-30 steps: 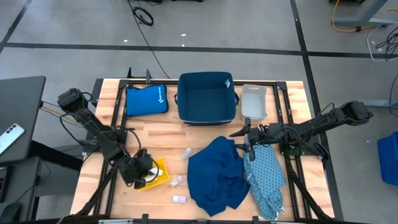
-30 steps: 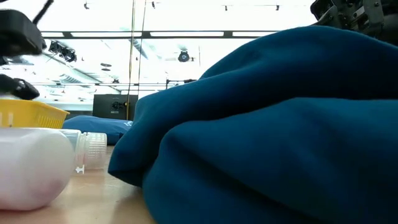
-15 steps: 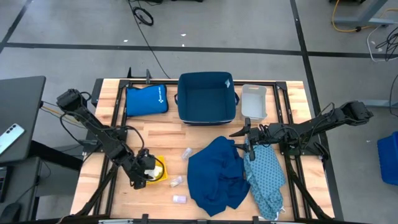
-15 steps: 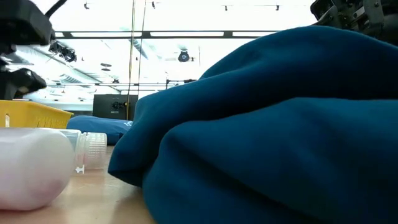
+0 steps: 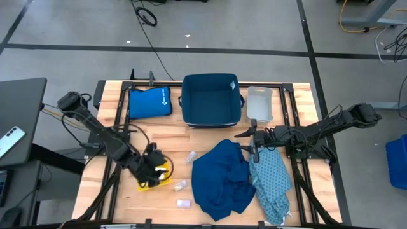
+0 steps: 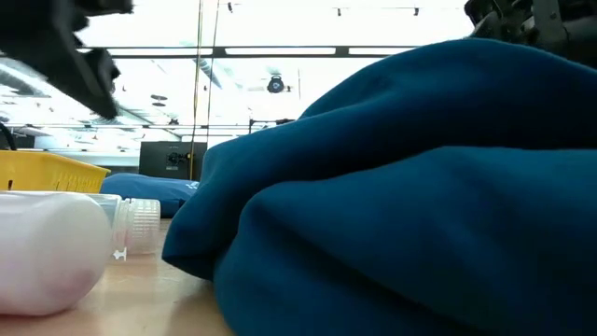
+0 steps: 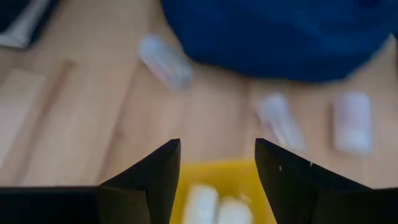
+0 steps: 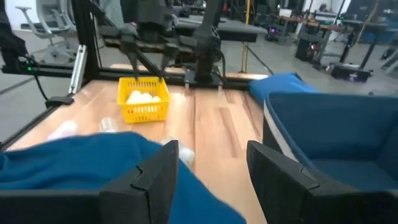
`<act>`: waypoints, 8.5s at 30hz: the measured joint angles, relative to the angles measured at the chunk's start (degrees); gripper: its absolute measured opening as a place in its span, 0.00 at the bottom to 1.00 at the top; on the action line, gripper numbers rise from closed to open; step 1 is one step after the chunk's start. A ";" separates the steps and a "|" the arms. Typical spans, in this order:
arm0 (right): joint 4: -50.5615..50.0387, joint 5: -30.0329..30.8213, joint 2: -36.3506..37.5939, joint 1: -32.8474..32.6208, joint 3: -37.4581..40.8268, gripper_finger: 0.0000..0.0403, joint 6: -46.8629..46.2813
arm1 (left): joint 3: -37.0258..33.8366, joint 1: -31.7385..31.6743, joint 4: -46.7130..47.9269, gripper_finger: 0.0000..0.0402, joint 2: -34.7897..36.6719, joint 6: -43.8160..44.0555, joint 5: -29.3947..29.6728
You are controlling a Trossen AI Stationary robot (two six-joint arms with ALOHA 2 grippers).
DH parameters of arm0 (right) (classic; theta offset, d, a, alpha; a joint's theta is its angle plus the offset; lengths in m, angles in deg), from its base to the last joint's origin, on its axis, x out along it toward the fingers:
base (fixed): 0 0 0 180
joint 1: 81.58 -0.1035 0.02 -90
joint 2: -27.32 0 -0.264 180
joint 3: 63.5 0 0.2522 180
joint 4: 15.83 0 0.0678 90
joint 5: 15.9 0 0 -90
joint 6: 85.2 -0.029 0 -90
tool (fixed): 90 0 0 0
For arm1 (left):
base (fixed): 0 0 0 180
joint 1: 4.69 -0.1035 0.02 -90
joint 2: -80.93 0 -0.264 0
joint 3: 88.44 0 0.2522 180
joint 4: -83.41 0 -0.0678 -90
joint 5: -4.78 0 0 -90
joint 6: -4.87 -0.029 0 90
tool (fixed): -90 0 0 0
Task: Pick & Place Medicine items
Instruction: Put the top right transparent pill bottle into the white bin
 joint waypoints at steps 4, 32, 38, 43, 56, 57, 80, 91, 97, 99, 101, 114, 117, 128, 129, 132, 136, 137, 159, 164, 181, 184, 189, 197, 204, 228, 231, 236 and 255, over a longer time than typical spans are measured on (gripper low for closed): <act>-2.99 -0.22 0.00 -1.81 -2.82 0.49 2.18 | -0.02 -4.08 -3.93 0.52 -0.72 -4.20 0.03; -17.15 8.16 0.00 -8.81 -9.30 0.49 2.64 | -0.01 -25.59 -22.52 0.53 -16.25 -10.50 -20.03; -17.85 8.16 0.00 -8.81 -9.30 0.49 2.93 | 0.08 -25.66 -25.28 0.58 -18.37 -10.44 -21.12; -18.21 8.14 0.00 -8.81 -9.30 0.49 3.14 | 2.29 -26.53 -24.51 0.61 -20.33 -11.56 -21.09; -18.96 8.14 -0.02 -8.81 -9.30 0.49 2.70 | 6.89 -28.16 -19.19 0.60 -28.01 -14.02 -24.20; -18.92 8.14 -0.02 -8.79 -9.30 0.49 2.72 | 6.89 -28.16 -18.88 0.59 -27.99 -14.25 -24.10; -18.92 9.67 -0.02 -8.79 -9.30 0.49 1.73 | 6.61 -25.93 -17.68 0.39 -28.05 -21.10 -10.56; -19.13 10.22 -0.02 -8.73 -9.23 0.49 0.76 | 6.58 -24.22 -15.44 0.39 -22.58 -21.11 0.00; -19.22 10.37 -0.05 -7.74 -9.21 0.49 0.76 | 6.59 -24.27 -17.55 0.39 -18.30 -24.81 3.42; -18.87 10.18 -0.41 -6.93 -9.21 0.49 0.76 | 6.61 -24.27 -20.74 0.39 -17.26 -27.03 3.50; -18.38 9.64 -1.24 -5.79 -9.21 0.49 0.16 | 6.61 -24.38 -23.91 0.39 -16.90 -29.37 3.21; -10.61 1.33 -13.50 1.93 -11.39 0.62 -2.08 | 6.63 -25.75 -36.98 0.39 -16.82 -39.31 -3.06; -10.88 -0.61 -15.25 1.94 -14.77 0.62 -0.62 | 6.63 -26.28 -38.01 0.39 -16.82 -40.32 -4.01; -20.17 -2.61 -24.74 3.41 -27.11 0.62 0.17 | 6.61 -27.40 -38.34 0.39 -16.82 -41.16 -6.25; -20.70 -2.30 -25.37 3.59 -27.95 0.62 0.45 | 6.61 -27.40 -38.08 0.39 -16.82 -41.18 -6.36; -21.28 -2.07 -26.57 3.71 -30.06 0.62 1.73 | 6.71 -27.40 -39.10 0.39 -16.78 -41.59 -6.68; -22.02 -2.09 -26.86 3.67 -31.48 0.62 2.81 | 6.69 -27.40 -38.81 0.39 -16.82 -41.75 -6.64; -21.96 -2.32 -26.86 3.74 -31.61 0.62 2.92 | 6.69 -27.40 -38.95 0.39 -16.82 -41.75 -6.62; -22.92 -4.83 -27.43 4.91 -31.61 0.47 3.38 | 6.69 -27.38 -39.61 0.39 -16.82 -42.14 -7.24; -22.87 -4.91 -27.43 4.89 -31.61 0.38 3.64 | 6.69 -27.38 -39.59 0.39 -16.82 -42.31 -7.24; -22.92 -4.71 -27.43 4.89 -31.61 0.35 4.41 | 6.67 -27.29 -39.59 0.39 -16.84 -43.00 -7.81; -22.99 -4.86 -27.43 4.89 -31.61 0.35 4.48 | 6.67 -27.29 -39.10 0.51 -16.84 -43.03 -8.06; -23.15 -4.91 -27.41 4.85 -31.61 0.35 4.60 | 6.65 -27.29 -37.95 0.74 -16.86 -43.01 -8.06; -23.31 -5.61 -27.41 4.85 -31.61 0.35 4.93 | 6.65 -27.27 -37.75 0.75 -16.86 -43.02 -8.06; -25.09 -5.64 -27.40 4.85 -31.61 0.35 4.85 | 6.65 -26.31 -34.88 0.74 -16.86 -42.71 -8.02; -57.63 21.13 -5.81 6.83 -31.61 0.35 -3.65 | 6.65 -21.63 -28.21 0.74 -16.84 -39.99 -1.51; -64.22 23.91 -3.47 9.26 -31.61 0.35 -6.81 | 6.65 -21.63 -28.04 0.74 -16.84 -39.74 -1.51; -70.85 24.49 -2.86 15.05 -31.61 0.35 -9.59 | 6.65 -21.63 -27.69 0.74 -16.84 -39.50 -1.51; -80.91 13.02 -4.01 38.02 -31.44 0.35 -7.31 | 6.65 -18.76 -19.34 0.74 -16.84 -33.71 1.41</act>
